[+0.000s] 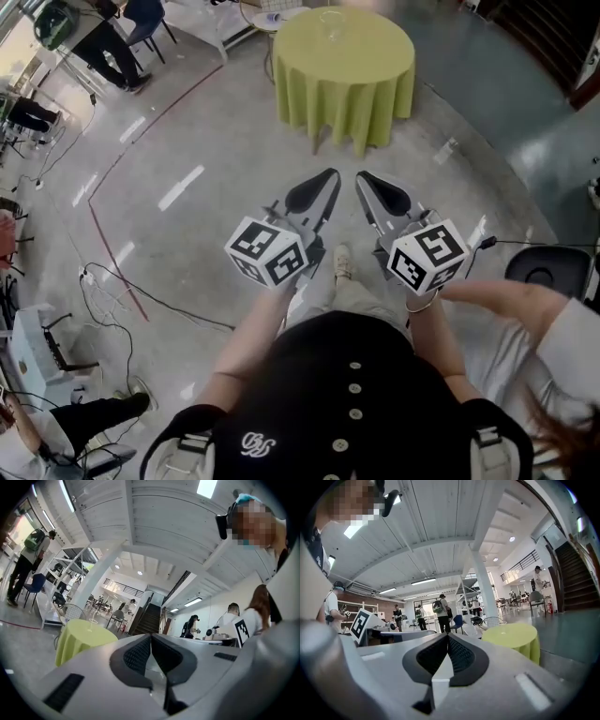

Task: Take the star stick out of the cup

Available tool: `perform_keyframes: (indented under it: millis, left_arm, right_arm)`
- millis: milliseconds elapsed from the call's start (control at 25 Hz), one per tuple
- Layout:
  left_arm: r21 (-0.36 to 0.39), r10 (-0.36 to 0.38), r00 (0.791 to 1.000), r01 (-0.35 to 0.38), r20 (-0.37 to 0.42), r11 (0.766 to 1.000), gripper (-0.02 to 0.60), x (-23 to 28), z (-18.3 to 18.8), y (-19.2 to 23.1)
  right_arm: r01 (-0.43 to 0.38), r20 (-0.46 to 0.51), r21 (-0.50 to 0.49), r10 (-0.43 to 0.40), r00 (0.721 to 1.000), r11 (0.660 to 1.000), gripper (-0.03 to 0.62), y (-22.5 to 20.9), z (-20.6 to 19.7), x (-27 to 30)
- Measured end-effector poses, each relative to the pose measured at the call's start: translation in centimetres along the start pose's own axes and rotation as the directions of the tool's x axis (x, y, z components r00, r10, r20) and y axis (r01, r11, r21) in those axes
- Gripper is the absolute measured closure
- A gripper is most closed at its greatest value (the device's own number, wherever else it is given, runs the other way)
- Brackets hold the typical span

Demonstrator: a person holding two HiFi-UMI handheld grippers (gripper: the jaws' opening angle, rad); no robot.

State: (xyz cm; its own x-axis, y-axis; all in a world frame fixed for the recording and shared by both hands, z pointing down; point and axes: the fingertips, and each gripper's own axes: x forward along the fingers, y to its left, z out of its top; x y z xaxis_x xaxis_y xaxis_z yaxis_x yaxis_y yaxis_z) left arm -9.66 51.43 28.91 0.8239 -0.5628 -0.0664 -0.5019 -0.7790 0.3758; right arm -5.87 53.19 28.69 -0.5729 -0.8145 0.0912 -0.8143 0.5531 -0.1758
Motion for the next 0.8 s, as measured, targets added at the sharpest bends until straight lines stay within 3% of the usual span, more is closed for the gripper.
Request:
perform_keyframes:
  millis: [480, 800]
  left_arm:
    - [0.005, 0.043, 0.999, -0.043, 0.020, 0.999, 0.561, 11.0, 3.6, 6.3]
    - [0.000, 0.072, 0.997, -0.072, 0.040, 0.997, 0.561, 15.9, 5.4, 8.1]
  right_arm:
    - [-0.028, -0.006, -0.001, 0.028, 1.000, 1.000, 0.591, -10.6, 3.7, 6.2]
    - [-0.054, -0.019, 0.009, 0.054, 0.998, 0.998, 0.591, -15.4, 5.4, 8.6]
